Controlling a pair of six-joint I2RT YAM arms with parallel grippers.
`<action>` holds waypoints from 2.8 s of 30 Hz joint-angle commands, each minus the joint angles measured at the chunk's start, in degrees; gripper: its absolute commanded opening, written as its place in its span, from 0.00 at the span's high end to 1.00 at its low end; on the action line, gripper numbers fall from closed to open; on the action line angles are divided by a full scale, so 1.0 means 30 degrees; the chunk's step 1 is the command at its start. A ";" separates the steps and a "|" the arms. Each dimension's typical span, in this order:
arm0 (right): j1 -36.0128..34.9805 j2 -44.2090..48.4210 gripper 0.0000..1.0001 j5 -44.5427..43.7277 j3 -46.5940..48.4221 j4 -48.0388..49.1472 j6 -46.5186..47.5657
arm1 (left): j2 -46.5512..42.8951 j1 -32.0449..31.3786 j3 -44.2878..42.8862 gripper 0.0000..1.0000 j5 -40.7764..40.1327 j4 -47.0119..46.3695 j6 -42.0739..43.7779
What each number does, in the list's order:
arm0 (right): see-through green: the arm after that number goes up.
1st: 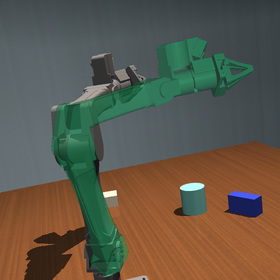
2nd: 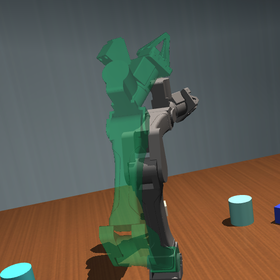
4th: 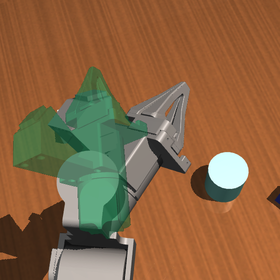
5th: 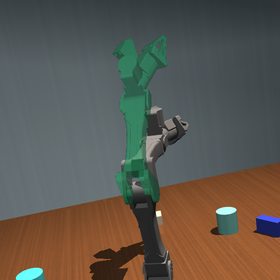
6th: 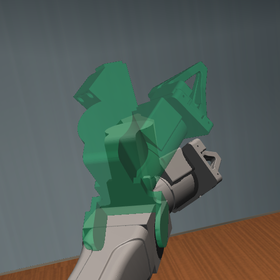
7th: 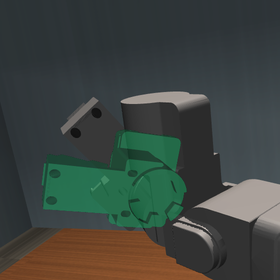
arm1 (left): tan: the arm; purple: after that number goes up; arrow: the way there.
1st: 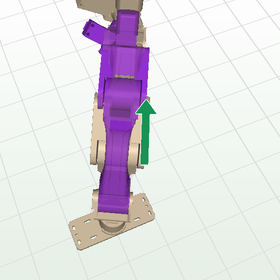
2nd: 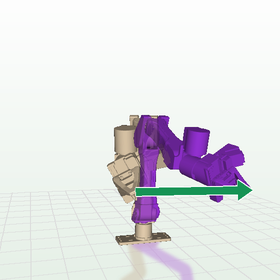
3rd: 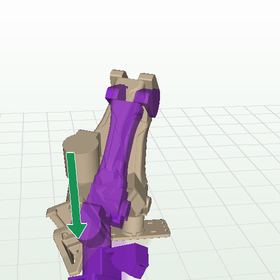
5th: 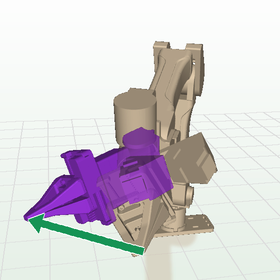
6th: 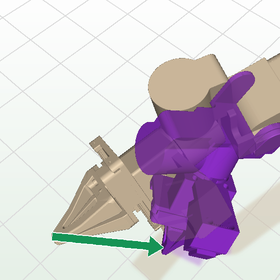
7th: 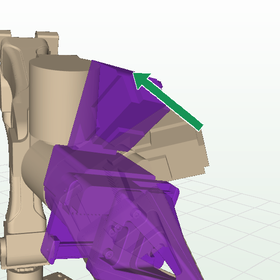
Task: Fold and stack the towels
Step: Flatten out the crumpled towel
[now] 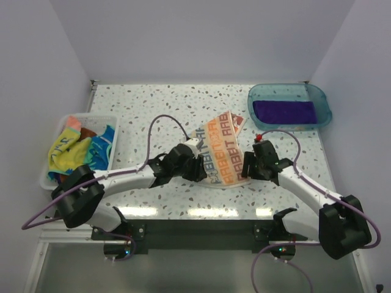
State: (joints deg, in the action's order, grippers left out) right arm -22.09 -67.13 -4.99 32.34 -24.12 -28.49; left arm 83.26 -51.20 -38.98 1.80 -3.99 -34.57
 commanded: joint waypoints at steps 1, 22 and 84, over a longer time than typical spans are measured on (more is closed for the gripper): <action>0.0184 0.1107 0.36 -0.0590 0.0266 -0.0221 0.0150 | -0.1499 -0.0131 -0.2354 0.55 0.1417 0.3106 -0.1920; 0.0243 -0.0004 0.36 -0.1177 0.1057 -0.2127 0.0620 | -0.0572 -0.0569 -0.0978 0.34 0.0982 0.7013 -0.4972; 0.0009 0.0377 1.00 0.2696 0.4155 -0.1655 0.0179 | 0.2864 -0.1075 -1.0615 1.00 -0.8597 1.6037 -0.7115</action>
State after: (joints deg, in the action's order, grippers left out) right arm -21.74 -67.72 5.06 36.80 -27.62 -29.04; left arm 98.50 -58.50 -63.90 -16.19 42.78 -60.64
